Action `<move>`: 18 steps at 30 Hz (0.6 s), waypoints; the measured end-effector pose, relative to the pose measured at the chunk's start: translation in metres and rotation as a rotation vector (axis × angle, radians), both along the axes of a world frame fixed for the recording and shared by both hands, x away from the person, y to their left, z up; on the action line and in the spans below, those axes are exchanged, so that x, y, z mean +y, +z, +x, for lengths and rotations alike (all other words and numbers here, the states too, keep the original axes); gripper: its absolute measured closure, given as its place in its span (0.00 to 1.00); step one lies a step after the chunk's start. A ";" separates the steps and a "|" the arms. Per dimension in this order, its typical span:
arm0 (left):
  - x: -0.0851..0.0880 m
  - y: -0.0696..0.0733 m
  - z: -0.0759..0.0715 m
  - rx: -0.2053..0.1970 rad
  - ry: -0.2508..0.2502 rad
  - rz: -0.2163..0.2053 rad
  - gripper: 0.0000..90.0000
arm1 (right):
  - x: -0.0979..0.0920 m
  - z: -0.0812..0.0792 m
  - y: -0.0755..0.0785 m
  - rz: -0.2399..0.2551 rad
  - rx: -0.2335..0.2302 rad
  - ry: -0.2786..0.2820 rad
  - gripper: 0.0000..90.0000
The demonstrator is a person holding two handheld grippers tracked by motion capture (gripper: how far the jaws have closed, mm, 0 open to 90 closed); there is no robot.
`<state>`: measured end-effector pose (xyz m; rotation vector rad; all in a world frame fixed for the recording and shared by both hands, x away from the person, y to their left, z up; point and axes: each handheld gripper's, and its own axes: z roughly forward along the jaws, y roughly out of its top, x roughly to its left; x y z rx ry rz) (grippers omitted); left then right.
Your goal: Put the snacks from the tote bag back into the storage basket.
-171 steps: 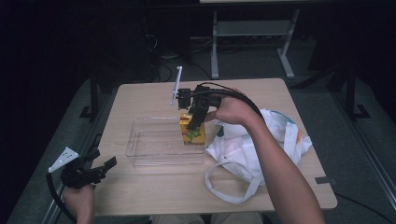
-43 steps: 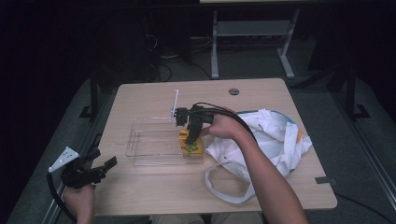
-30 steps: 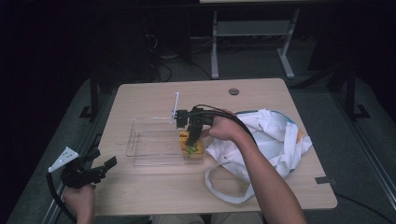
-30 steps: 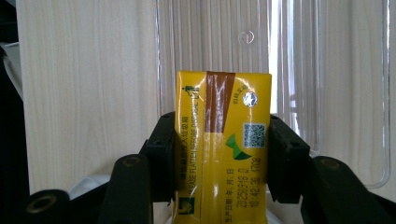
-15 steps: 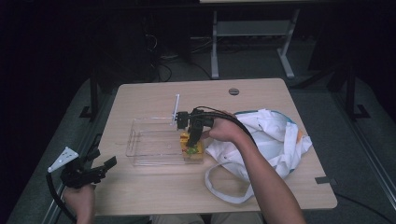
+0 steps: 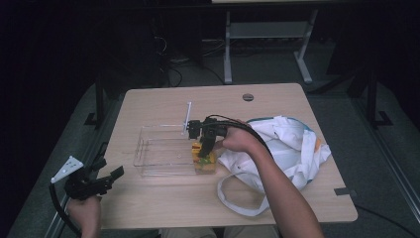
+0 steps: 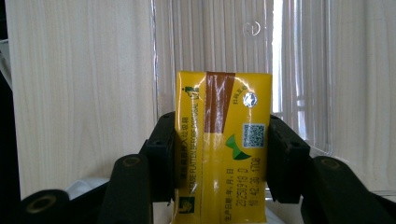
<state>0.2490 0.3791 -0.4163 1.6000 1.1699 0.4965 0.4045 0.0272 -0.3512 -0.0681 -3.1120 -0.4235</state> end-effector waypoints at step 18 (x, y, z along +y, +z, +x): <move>0.000 0.000 0.000 0.002 -0.002 0.000 0.14 | -0.007 0.000 -0.002 0.026 0.001 -0.012 0.57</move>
